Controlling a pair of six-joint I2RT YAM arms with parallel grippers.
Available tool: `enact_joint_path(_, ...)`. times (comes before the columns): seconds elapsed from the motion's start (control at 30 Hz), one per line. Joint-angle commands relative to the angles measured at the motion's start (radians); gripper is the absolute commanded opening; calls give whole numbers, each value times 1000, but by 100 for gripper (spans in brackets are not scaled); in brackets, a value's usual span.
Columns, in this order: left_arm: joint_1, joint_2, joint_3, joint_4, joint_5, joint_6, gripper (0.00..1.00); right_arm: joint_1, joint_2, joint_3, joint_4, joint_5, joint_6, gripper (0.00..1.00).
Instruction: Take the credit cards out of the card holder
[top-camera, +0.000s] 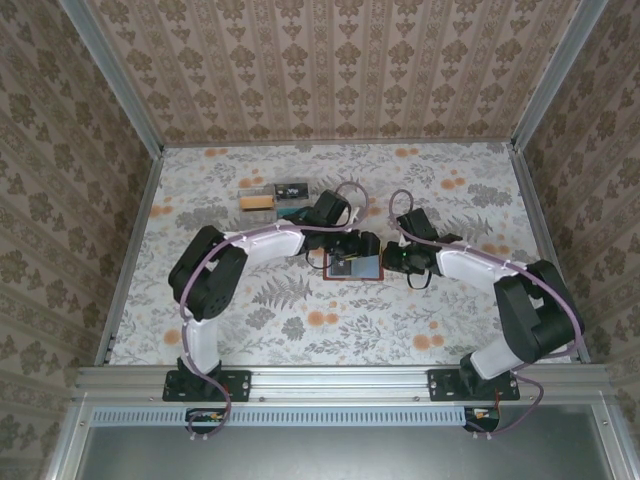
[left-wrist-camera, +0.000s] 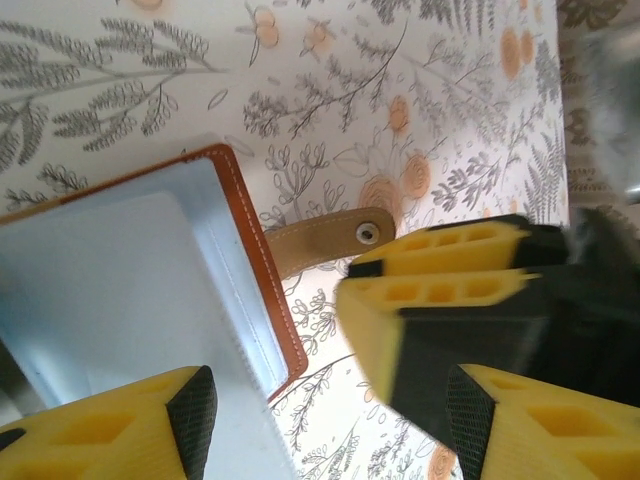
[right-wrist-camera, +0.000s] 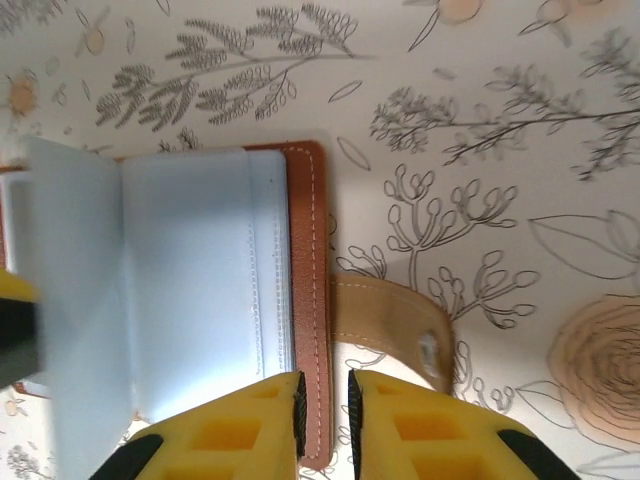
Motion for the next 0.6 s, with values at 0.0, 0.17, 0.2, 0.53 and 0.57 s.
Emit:
enact_joint_path(0.0,-1,7,13,-24,23,20,65,-5,-45,-17,-11,2,19,23)
enact_joint_path(0.17,23,-43,-35,-27,10,27,63,-6,-50,-7,8,-25,37,23)
enact_joint_path(0.2,32,-58,-51,-26,7,27,63,-6,-47,-3,12,-35,40,24)
enact_joint_path(0.53,134,-183,-199,-57,-41,59,49,20,-36,77,17,-89,52,25)
enact_joint_path(0.57,142,-185,-215,-53,-41,59,40,30,-30,94,15,-96,53,25)
